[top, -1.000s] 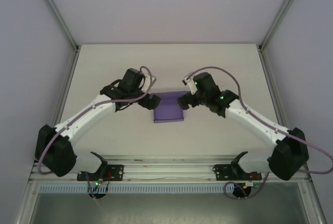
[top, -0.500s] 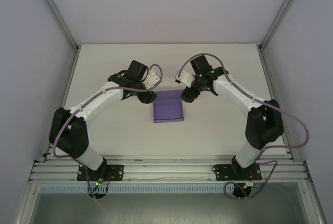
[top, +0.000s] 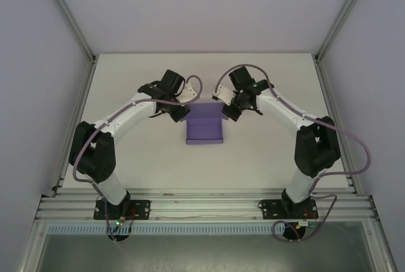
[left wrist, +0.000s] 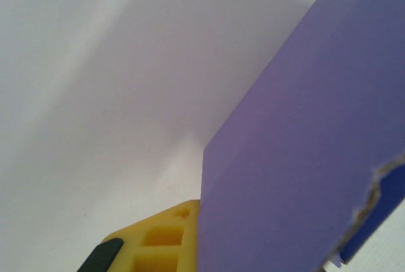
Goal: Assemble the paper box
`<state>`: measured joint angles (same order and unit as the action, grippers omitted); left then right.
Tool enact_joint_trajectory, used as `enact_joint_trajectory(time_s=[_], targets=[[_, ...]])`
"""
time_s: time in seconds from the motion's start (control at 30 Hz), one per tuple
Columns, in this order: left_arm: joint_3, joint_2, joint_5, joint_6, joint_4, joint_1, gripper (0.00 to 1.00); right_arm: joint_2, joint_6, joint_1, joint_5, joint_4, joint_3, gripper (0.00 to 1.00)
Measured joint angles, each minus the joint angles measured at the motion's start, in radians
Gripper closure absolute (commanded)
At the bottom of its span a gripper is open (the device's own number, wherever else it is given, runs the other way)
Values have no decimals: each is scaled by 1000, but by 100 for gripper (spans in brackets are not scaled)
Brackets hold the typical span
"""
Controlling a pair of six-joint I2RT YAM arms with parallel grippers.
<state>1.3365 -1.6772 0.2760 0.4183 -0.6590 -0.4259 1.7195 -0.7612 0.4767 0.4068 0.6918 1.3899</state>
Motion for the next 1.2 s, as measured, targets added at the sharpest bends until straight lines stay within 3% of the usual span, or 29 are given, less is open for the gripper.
enact_joint_trajectory(time_s=[0.13,0.4,0.67,0.9,1.2], targets=[[0,13,-23,-112,44,0,100,-21,129,11,-26,-58,-13,100],[-39,35,-43,-465,179,-7,100,-90,610,110,-258,-217,-82,100],[-129,35,-51,-735,289,-19,100,-90,909,182,-410,-341,-169,100],[-144,35,-73,-841,312,-24,100,-90,996,202,-418,-452,-240,100],[-212,55,-194,-838,383,-93,100,-141,946,208,-435,-573,-376,100]])
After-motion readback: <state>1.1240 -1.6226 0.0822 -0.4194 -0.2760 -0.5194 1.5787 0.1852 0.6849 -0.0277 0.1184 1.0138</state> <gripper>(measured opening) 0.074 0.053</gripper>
